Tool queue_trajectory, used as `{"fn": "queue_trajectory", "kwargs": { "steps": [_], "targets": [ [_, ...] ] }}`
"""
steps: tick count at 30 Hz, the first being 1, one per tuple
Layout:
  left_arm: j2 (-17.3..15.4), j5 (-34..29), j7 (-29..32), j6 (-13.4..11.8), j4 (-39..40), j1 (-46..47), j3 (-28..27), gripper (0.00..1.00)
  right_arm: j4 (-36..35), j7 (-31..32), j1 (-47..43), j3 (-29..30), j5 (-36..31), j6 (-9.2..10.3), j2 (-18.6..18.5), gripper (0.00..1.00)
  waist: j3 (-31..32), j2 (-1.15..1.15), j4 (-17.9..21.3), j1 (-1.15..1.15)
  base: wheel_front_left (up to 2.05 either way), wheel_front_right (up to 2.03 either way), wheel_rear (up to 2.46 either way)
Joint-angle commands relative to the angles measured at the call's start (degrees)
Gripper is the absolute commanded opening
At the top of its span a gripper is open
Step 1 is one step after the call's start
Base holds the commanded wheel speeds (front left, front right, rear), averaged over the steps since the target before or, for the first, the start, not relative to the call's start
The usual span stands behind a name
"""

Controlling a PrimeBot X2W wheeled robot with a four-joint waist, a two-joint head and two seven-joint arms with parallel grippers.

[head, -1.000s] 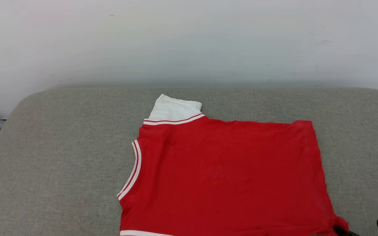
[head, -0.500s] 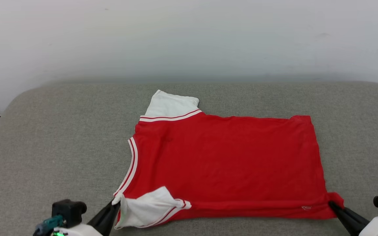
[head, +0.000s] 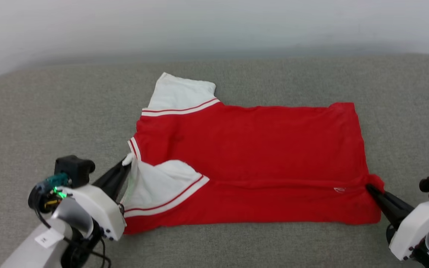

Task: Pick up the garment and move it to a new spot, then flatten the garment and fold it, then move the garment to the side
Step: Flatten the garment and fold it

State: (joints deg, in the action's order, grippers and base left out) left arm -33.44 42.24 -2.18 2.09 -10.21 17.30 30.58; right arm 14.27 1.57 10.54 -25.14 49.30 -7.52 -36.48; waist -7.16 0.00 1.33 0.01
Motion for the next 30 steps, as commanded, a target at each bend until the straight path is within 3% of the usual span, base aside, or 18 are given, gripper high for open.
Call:
{"fn": "queue_trajectory", "kwargs": {
  "steps": [1, 11, 23, 24, 25, 26, 27, 28, 30],
  "targets": [
    [0.31, -0.56, -0.14, 0.71, -1.66, 2.63, 0.01, 0.0, 0.47, 0.33, 1.86, -0.38, -0.4, 0.06, 0.62, 0.0, -2.49, 0.0, 0.53, -0.01, 0.0, 0.0, 0.0],
    [2.92, -1.44, -0.99, 3.74, -13.96, 10.43, 2.29, 0.0, 5.4, 1.18, 7.62, -2.9, -0.19, 0.06, 2.48, 0.0, -6.87, 0.0, 1.06, -0.01, 0.0, 0.0, 0.0],
    [6.24, 0.62, -3.52, 5.26, -25.94, 13.08, 6.17, 0.0, 10.95, 0.22, 9.82, -6.05, 0.53, 0.07, 4.11, 0.0, -8.5, 0.0, 1.38, -0.01, 0.0, 0.0, 0.0],
    [6.36, 0.82, -3.94, 5.28, -26.58, 13.41, 6.46, 0.0, 11.29, -0.02, 10.0, -6.08, 0.58, 0.07, 4.19, 0.07, -8.39, 0.0, 1.34, -0.01, 0.0, 0.0, 0.0],
    [6.47, 0.97, -4.56, 5.23, -27.14, 13.71, 6.59, 0.0, 11.54, -0.41, 10.16, -6.13, 0.6, 0.07, 4.26, 0.44, -8.17, 0.0, 1.27, -0.01, 0.0, 0.0, 0.0],
    [6.53, 1.14, -5.11, 5.23, -27.65, 13.95, 6.74, 0.24, 11.57, -0.88, 10.23, -6.1, 0.84, 0.07, 4.33, 0.95, -7.84, 0.0, 1.18, -0.01, 0.0, 0.0, 0.0],
    [6.45, 1.02, -5.65, 5.25, -28.13, 14.28, 7.04, 0.85, 11.52, -1.47, 10.23, -5.94, 1.0, 0.07, 4.31, 1.0, -7.46, 0.0, 1.07, -0.01, 0.0, 0.0, 0.0],
    [6.41, 0.95, -6.23, 5.23, -28.38, 14.63, 7.21, 1.0, 11.39, -2.11, 10.1, -5.73, 1.14, 0.07, 4.25, 1.0, -7.05, 0.0, 0.93, -0.01, 0.0, 0.0, 0.0],
    [6.47, 1.38, -6.89, 5.27, -28.52, 15.34, 7.55, 1.0, 10.94, -3.18, 9.29, -5.32, 1.35, 0.06, 3.92, 1.0, -6.02, 0.0, 0.49, -0.01, 0.0, 0.0, 0.0]
  ]
}}
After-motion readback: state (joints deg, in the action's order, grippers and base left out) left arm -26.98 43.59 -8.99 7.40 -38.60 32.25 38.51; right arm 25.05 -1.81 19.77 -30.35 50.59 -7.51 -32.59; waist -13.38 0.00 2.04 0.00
